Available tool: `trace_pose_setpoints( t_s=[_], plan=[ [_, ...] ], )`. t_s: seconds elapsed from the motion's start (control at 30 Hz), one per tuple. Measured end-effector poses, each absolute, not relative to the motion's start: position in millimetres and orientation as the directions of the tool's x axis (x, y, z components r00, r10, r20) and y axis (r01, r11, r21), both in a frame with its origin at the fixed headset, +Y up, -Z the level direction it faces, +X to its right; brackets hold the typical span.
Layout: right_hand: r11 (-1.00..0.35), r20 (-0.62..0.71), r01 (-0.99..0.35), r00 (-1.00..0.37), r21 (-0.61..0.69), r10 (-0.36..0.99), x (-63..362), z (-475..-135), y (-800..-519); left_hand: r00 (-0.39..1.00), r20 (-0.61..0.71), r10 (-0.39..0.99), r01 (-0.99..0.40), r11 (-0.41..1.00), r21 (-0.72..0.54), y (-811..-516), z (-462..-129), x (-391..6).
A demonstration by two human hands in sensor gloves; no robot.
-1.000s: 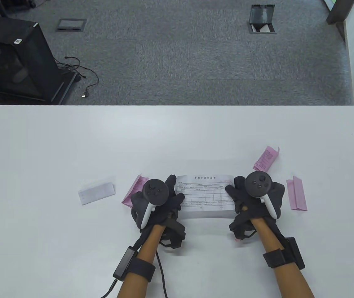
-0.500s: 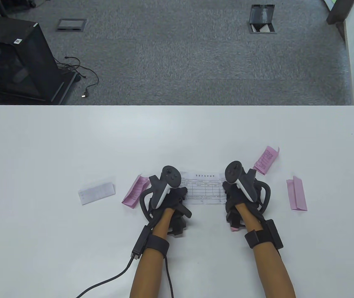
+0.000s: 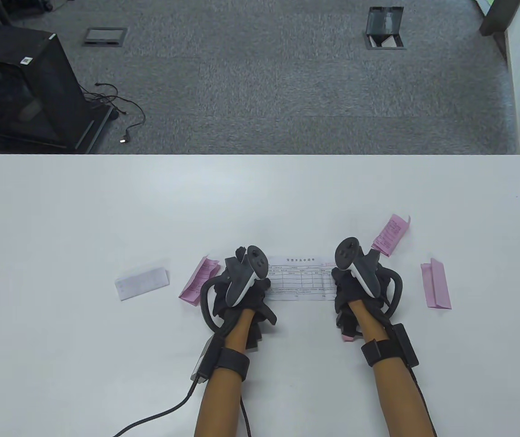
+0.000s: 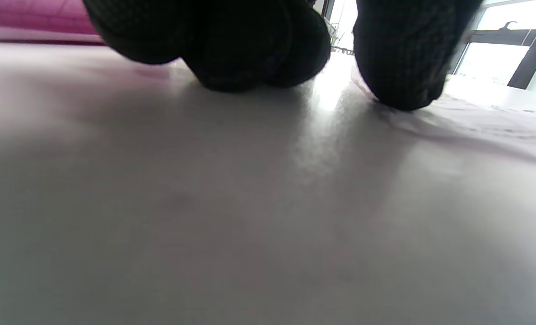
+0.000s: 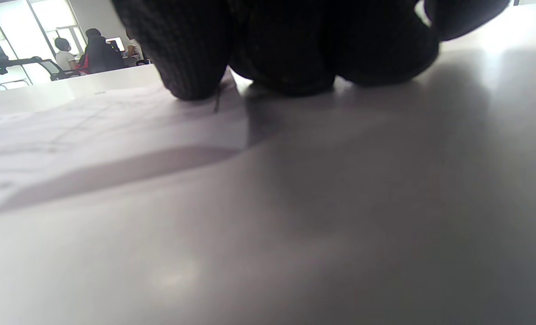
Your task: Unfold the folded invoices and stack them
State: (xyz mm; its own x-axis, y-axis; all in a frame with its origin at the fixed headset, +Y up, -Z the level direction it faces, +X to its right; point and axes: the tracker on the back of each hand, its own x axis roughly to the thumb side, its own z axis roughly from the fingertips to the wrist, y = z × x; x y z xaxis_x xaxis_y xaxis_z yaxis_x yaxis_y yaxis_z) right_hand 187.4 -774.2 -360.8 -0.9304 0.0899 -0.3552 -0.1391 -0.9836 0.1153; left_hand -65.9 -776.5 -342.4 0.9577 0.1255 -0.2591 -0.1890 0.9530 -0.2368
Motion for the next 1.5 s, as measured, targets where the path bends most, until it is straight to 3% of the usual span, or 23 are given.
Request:
trace_pose_setpoints(
  t_s=[0.33, 0.67, 0.8, 1.03, 1.17, 1.27, 1.37, 1.5],
  plan=[
    [-0.980, -0.371, -0.163, -0.922, 0.116, 0.109, 189.5, -361.1, -774.2, 0.958, -0.267, 0.107, -0.174, 0.954, -0.244, -773.7, -340.7, -64.9],
    [-0.930, -0.384, -0.368, -0.860, 0.013, 0.335, 207.3, -349.5, -768.8, 0.940, -0.256, 0.225, -0.276, 0.943, -0.185, -770.8, -334.4, -69.6],
    [-0.880, -0.355, -0.475, -0.821, -0.009, 0.447, 219.8, -337.5, -752.5, 0.936, -0.186, 0.300, -0.322, 0.941, -0.101, -765.0, -318.4, -68.8],
    [-0.862, -0.326, -0.494, -0.801, -0.112, 0.502, 262.4, -314.3, -710.5, 0.933, -0.116, 0.341, -0.349, 0.936, -0.052, -755.5, -288.4, -75.6],
    [-0.882, -0.344, -0.430, -0.812, -0.192, 0.471, 298.9, -299.2, -693.5, 0.910, -0.093, 0.404, -0.409, 0.912, -0.033, -748.8, -268.4, -86.2],
    [-0.927, -0.397, -0.305, -0.840, -0.218, 0.369, 321.6, -289.8, -692.9, 0.894, -0.090, 0.439, -0.442, 0.896, -0.025, -747.3, -255.9, -93.4],
    [-0.976, -0.469, -0.179, -0.856, -0.123, 0.217, 338.1, -286.0, -705.7, 0.878, -0.084, 0.472, -0.475, 0.880, -0.025, -748.5, -245.8, -97.5],
    [-0.987, -0.516, -0.147, -0.851, 0.058, 0.096, 349.3, -287.8, -735.3, 0.868, -0.061, 0.493, -0.496, 0.868, -0.033, -746.8, -233.5, -98.3]
  ],
)
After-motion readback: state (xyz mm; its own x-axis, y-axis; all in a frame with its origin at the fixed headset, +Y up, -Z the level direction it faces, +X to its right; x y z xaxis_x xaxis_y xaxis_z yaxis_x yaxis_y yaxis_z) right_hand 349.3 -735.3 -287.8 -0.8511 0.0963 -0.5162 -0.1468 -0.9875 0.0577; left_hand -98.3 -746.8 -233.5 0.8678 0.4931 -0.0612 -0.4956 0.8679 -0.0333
